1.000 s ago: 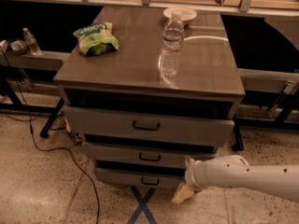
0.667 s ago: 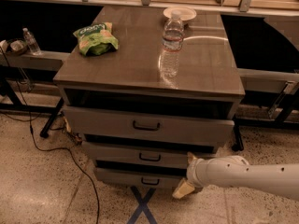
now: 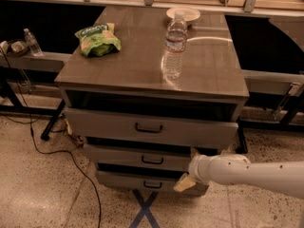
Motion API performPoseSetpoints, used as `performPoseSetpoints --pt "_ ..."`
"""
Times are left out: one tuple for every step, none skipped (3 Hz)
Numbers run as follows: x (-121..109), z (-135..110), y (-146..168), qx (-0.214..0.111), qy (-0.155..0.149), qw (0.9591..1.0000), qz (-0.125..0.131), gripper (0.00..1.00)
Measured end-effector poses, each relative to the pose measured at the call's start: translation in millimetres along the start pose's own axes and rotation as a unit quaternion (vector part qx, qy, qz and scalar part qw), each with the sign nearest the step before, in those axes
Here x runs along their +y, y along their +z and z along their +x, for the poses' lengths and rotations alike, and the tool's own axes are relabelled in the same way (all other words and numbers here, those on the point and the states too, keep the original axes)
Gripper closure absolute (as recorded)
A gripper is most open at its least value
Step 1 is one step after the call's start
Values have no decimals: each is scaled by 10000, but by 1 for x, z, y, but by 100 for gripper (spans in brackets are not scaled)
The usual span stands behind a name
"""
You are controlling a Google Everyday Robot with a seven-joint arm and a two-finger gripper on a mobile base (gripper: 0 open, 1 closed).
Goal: Open middle drawer
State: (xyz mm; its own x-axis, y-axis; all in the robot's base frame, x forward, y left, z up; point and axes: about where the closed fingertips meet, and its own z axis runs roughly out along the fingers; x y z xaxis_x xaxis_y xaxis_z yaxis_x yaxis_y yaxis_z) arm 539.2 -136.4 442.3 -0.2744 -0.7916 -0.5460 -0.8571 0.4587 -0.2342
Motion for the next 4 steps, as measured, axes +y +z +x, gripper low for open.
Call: performPoseSetpoints --pt "-1 -2 16 -24 5 10000 -62 1" --pt "3 6 20 52 -106 9998 -154 19" --pt "15 12 7 112 -304 9992 -229 42" --pt "45 15 -11 179 -552 9973 -454 73"
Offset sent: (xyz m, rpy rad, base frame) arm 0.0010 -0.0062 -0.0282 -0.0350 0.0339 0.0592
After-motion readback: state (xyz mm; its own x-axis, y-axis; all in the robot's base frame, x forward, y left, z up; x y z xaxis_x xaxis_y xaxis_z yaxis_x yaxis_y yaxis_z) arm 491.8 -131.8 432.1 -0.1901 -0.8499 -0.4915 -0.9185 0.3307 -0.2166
